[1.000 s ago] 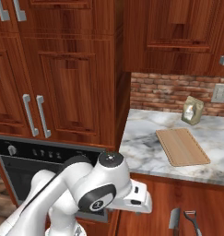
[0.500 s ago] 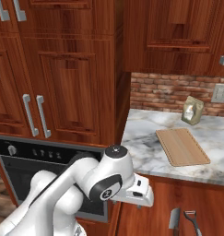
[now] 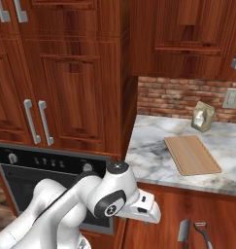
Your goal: Open the drawer on the right and place the cutting tools on the cutting board.
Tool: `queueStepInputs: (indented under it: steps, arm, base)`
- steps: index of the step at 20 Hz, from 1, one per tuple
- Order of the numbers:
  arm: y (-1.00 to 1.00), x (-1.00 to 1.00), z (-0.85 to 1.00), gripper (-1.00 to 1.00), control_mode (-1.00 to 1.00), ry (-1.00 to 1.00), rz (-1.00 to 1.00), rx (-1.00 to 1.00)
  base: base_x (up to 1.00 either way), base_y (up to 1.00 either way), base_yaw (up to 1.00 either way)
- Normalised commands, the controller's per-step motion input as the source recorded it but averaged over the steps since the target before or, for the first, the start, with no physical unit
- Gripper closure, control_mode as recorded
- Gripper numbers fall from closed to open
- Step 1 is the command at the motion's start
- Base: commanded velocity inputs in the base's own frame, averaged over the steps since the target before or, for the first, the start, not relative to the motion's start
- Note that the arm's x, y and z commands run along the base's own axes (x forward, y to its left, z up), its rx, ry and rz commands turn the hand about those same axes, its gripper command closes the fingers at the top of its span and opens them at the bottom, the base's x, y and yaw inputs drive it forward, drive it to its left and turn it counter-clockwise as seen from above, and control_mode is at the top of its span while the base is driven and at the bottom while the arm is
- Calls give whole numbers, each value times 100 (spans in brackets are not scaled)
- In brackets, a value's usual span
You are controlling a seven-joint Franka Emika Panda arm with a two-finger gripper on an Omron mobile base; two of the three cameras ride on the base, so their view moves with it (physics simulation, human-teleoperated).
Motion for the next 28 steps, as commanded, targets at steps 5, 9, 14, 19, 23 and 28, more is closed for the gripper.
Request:
queueStepInputs:
  steps: [5,9,14,19,23,28]
  arm:
    - [-14,11,-38,-100,-100,0,-1,-4]
    - [-41,8,-24,-100,-100,0,0,0]
    - [-53,7,-15,-100,-100,0,0,0]
    - [-30,14,-21,-100,-100,0,0,0]
    - [-8,27,-24,-100,-100,0,0,0]
    - [-14,23,-27,-100,-100,0,0,0]
  base:
    - [0,0,0]
    - [0,0,0]
    - [0,0,0]
    - [0,0,0]
    - [0,0,0]
    - [0,0,0]
